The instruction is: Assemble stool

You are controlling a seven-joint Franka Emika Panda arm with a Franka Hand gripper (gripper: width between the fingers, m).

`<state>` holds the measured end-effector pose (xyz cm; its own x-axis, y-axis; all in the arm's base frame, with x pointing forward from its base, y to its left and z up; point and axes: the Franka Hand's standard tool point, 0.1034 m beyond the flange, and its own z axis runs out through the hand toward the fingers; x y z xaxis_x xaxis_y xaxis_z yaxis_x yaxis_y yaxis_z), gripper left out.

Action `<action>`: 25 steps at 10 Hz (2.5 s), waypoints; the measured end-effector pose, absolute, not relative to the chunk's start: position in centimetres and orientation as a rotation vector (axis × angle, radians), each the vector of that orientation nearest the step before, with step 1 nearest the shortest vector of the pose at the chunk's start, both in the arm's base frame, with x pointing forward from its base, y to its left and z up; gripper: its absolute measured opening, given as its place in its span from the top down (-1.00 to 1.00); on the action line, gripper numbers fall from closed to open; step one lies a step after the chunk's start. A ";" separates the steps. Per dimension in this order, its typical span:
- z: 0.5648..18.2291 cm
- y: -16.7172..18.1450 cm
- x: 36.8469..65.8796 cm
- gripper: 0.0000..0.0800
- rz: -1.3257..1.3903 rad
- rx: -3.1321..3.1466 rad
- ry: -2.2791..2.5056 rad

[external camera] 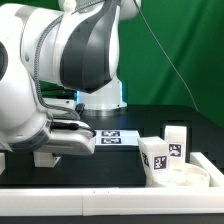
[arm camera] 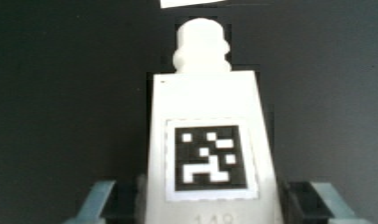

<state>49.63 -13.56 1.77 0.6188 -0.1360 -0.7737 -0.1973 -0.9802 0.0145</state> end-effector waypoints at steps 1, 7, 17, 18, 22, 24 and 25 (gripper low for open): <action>2.1 -13.4 49.8 0.16 1.312 -2.760 0.287; 8.8 -11.1 54.5 0.16 1.040 -2.897 0.282; 17.1 -4.6 61.8 0.16 -0.019 -3.103 0.356; 17.2 -3.8 62.5 0.16 -0.153 -3.101 0.405; 18.9 5.4 65.2 0.16 -0.553 -3.012 0.469; 18.5 5.7 65.4 0.16 -0.751 -2.948 0.479; 18.4 6.3 65.3 0.16 -0.814 -2.928 0.462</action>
Offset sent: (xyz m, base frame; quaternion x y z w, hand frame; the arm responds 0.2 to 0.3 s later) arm 0.0185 0.0523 0.0928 0.0342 0.0648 0.0337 0.9967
